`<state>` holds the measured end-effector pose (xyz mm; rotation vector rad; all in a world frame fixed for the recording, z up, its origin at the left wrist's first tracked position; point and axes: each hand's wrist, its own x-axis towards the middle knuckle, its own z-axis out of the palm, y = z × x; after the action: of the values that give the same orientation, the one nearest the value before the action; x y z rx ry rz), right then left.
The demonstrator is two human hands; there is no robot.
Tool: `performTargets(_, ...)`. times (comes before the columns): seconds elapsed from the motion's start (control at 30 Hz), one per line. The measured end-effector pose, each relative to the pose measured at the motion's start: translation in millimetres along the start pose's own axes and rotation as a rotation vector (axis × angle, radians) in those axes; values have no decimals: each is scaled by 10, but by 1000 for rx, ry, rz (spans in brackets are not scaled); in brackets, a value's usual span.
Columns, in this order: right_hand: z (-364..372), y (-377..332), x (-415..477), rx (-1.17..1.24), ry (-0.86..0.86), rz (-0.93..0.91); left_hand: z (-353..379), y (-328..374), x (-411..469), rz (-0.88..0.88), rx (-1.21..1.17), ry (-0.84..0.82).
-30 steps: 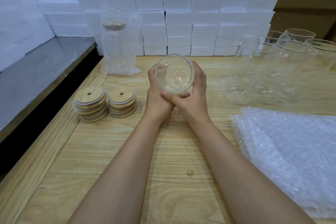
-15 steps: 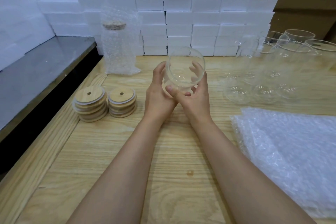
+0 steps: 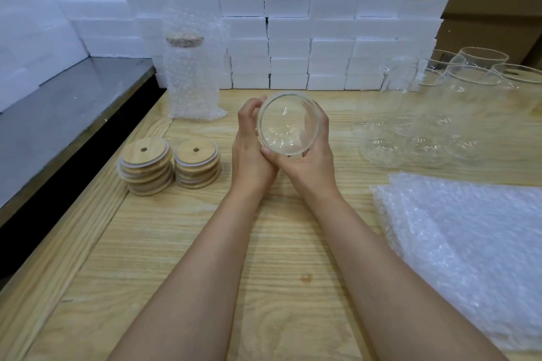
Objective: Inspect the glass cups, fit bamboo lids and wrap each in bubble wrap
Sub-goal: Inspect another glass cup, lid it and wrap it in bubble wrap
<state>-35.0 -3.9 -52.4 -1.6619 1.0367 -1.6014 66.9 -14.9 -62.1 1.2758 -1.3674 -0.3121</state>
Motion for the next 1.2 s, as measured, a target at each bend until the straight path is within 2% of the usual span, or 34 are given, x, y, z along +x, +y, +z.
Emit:
performTargets(0.17,3,-26,-1,-56,18,-9,16,-23,12,-59,-72,-25)
performTargets(0.33,7,-63,-7,-30,114,8,-4,88,-19,-29,-138,-68)
performTargets(0.53,-1,-37,0,7,178,100,18,167,-54,-89,-107,-122)
performTargets(0.93,-4,43,37,109,176,213,-15,158,-65,-158,40,-186)
performTargets(1.07,-2,62,40,113,176,223,-125,215,-37,-141,167,-314)
performTargets(1.2,-7,82,34,112,165,240,-331,295,75,-64,636,-658)
